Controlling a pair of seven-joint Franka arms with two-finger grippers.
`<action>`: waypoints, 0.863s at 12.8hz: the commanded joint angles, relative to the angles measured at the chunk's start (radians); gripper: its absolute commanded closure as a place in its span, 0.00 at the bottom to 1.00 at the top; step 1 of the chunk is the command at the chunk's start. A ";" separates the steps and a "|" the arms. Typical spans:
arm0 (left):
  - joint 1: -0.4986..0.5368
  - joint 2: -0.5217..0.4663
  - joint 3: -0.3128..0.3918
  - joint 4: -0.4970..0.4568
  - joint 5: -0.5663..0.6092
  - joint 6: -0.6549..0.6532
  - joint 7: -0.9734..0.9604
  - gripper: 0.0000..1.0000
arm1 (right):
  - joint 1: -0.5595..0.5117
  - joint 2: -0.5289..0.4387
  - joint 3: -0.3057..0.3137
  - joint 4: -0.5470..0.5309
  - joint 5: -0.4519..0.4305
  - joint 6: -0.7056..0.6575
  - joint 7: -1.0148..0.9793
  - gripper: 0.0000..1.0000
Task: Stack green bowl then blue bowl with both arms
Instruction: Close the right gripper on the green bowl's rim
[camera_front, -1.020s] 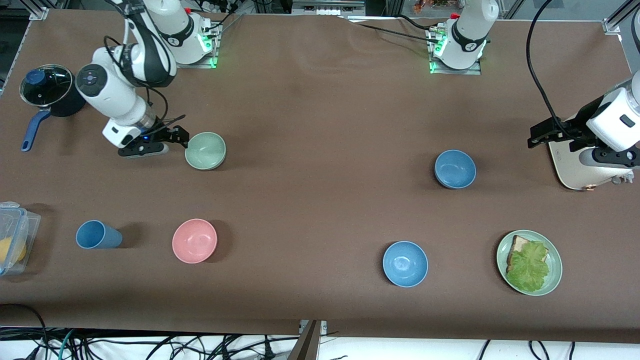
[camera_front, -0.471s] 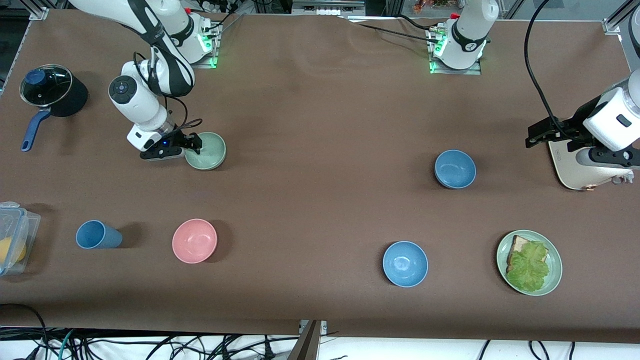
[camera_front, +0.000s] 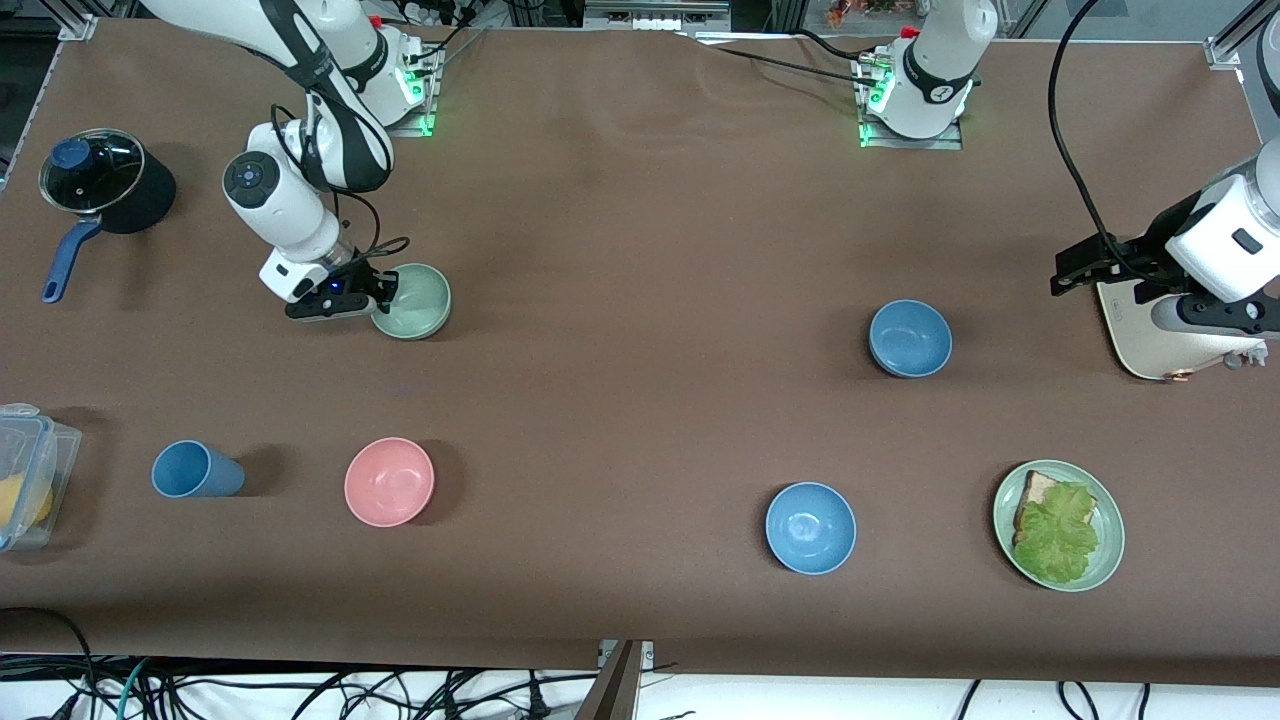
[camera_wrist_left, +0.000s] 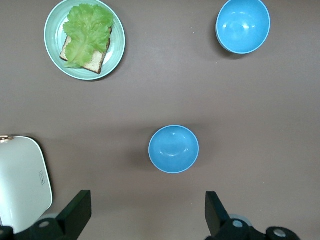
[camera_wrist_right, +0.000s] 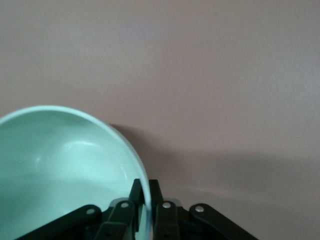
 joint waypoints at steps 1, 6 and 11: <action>0.000 0.005 0.000 0.020 0.008 -0.013 0.014 0.00 | -0.004 -0.018 0.018 0.013 0.004 -0.036 0.011 1.00; -0.003 0.005 -0.002 0.020 0.008 -0.013 0.013 0.00 | 0.023 0.039 0.151 0.386 0.005 -0.394 0.225 1.00; -0.001 0.005 -0.002 0.020 0.008 -0.011 0.014 0.00 | 0.250 0.300 0.159 0.777 0.001 -0.490 0.575 1.00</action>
